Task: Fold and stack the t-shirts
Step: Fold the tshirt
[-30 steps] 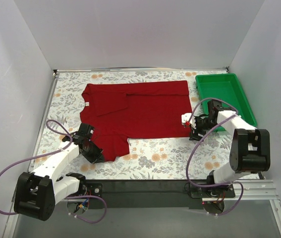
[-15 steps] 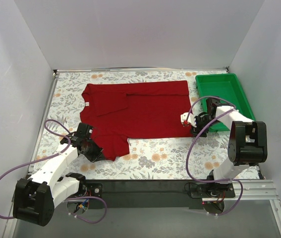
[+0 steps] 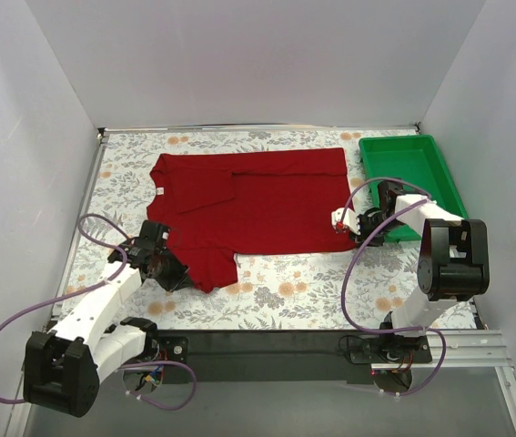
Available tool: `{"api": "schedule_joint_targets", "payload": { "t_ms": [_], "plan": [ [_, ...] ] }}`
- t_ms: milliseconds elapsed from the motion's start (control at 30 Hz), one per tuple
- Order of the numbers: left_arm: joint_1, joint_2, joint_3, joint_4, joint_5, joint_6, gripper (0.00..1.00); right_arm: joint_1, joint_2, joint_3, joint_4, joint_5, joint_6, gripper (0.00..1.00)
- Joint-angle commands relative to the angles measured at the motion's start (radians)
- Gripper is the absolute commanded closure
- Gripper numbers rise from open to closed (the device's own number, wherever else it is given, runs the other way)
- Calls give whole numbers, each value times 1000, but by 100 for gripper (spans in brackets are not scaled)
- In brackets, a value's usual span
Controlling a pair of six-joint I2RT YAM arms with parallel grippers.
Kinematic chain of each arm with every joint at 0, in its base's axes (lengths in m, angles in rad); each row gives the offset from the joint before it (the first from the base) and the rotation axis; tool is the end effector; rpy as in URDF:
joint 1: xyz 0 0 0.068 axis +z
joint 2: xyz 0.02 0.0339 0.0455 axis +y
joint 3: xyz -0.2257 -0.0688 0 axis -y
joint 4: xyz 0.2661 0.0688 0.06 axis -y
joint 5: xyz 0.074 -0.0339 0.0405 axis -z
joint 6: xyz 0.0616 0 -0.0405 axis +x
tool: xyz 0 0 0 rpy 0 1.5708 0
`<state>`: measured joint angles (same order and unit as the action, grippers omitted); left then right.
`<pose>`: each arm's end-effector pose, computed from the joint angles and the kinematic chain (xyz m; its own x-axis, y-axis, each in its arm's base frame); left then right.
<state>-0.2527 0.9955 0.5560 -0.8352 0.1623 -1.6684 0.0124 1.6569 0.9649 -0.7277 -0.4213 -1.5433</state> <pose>0.1939 -0.0604 0.1150 -0.2007 -0.9625 0.1823 -0.9502 0.1460 -0.2753 0.3018 0.0289 0.0860 0.0457 -0.9117 -0.4083 -0.9902 0.0128 -0.1394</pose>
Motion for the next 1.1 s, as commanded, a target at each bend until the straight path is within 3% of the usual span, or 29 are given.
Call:
{"api": "schedule_joint_targets", "payload": {
  "t_ms": [0, 167, 667, 1067],
  "plan": [
    [-5, -44, 110, -21, -33, 18, 100, -2, 9, -6, 8, -2, 25, 85],
    [-3, -57, 238, -53, -102, 58, 100, -2, -19, 40, 4, -52, 100, 95],
    [29, 43, 456, 77, -188, 41, 100, -2, 26, 231, -19, -158, 279, 96],
    [208, 207, 576, 203, 11, 6, 100, -2, 122, 394, -19, -226, 387, 97]
  ]
}}
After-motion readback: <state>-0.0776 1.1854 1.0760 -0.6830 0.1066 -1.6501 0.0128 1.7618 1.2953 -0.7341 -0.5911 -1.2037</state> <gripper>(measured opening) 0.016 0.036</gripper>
